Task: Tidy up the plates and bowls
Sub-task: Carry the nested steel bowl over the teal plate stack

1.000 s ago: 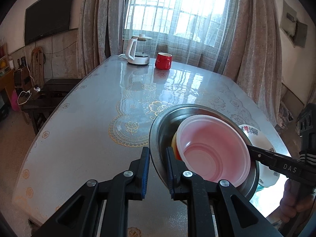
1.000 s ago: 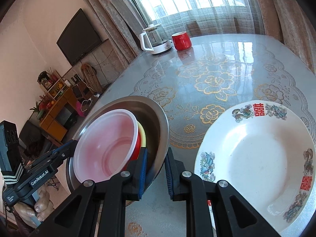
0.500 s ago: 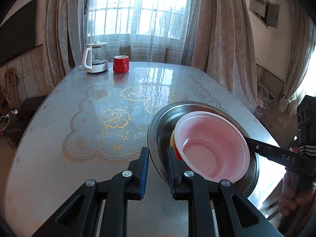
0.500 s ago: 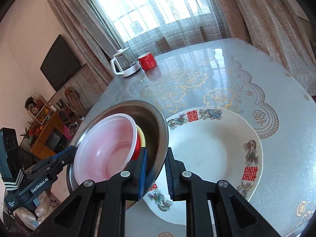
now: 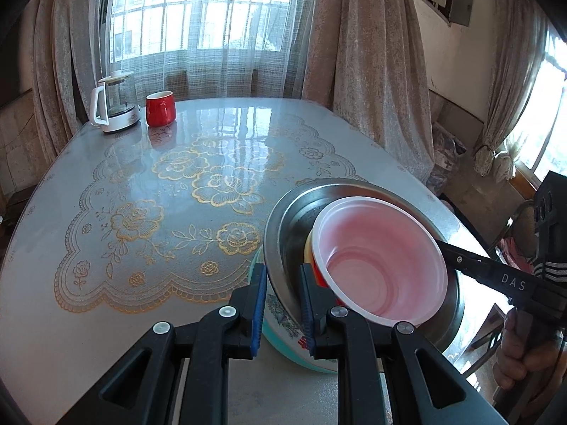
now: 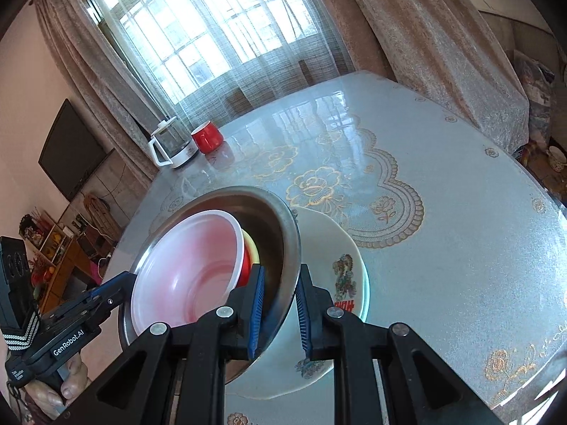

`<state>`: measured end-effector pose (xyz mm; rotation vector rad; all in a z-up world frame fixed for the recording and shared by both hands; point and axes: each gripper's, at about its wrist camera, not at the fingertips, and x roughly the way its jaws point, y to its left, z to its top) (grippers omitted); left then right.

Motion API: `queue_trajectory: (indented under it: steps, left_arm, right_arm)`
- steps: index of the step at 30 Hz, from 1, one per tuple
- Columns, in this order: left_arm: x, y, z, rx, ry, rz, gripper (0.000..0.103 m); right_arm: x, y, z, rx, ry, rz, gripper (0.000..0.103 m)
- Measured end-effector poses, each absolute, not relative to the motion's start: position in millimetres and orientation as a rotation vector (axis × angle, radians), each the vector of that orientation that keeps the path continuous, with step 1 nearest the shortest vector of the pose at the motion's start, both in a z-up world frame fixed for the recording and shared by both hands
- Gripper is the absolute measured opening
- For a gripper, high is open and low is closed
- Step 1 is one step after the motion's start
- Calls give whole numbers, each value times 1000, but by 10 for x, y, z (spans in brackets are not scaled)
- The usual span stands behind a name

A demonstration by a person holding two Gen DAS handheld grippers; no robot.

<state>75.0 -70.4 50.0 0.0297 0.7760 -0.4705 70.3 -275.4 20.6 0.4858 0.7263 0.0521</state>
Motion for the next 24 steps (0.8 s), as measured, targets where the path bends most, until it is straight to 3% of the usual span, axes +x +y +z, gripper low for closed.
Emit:
queue_trajectory:
  steps: [24]
  left_arm:
    - [906, -874, 170, 43, 858, -460, 18]
  right_arm:
    - [836, -2840, -111, 498, 777, -4, 18]
